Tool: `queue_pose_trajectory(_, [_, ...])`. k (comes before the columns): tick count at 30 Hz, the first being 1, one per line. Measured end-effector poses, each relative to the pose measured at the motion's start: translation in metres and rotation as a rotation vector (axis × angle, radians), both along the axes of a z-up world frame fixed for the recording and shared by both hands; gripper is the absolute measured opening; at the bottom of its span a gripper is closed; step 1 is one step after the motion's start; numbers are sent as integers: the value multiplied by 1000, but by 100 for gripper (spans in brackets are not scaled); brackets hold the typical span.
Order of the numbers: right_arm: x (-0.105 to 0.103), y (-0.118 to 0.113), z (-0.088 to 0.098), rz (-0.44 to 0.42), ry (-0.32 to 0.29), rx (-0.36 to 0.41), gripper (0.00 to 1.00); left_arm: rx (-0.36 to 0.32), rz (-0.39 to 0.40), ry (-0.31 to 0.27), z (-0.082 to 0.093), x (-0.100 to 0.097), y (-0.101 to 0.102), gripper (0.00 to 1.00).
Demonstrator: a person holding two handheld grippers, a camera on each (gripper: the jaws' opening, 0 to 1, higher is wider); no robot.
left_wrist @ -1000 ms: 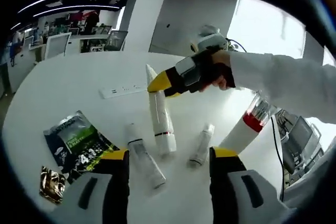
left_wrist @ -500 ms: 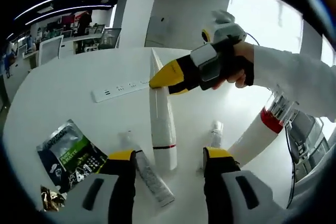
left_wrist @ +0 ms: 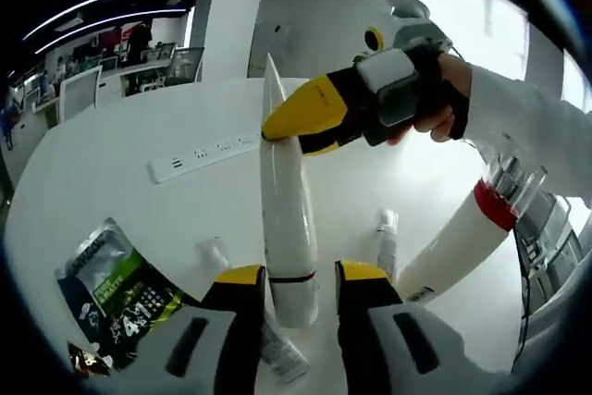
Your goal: Arrange the skincare products in the storage area until every visible bottle or jar stands upright without overlapping.
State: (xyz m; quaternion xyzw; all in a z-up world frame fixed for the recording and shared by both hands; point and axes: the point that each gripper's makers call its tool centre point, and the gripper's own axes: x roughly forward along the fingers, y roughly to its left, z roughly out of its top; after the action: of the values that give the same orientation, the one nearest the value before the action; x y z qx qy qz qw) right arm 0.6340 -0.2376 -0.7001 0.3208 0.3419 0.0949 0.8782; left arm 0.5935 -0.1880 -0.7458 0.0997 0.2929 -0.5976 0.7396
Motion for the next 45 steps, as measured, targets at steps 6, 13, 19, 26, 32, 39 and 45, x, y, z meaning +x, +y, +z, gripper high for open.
queue_pose_trajectory(6, [-5,9,10,24,-23,-30,21,6,0,-41,5,-2,2,26])
queue_pose_trajectory(13, [-13,15,22,42,-28,-90,21,9,-15,-58,14,-9,8,20])
queue_pose_trajectory(19, [-18,16,40,42,-61,-97,23,-27,-30,-115,29,-7,7,18])
queue_pose_trajectory(26, [-25,17,53,66,-76,-100,24,-56,-23,-126,40,-15,8,17])
queue_pose_trajectory(32, [-35,21,59,88,-89,-76,25,-92,-27,-119,47,-25,12,17])
queue_pose_trajectory(39, [-40,29,75,147,-183,-45,25,-208,-31,-20,59,-28,23,17])
queue_pose_trajectory(45, [-44,36,84,228,-242,-101,24,-235,-47,6,65,-36,22,17])
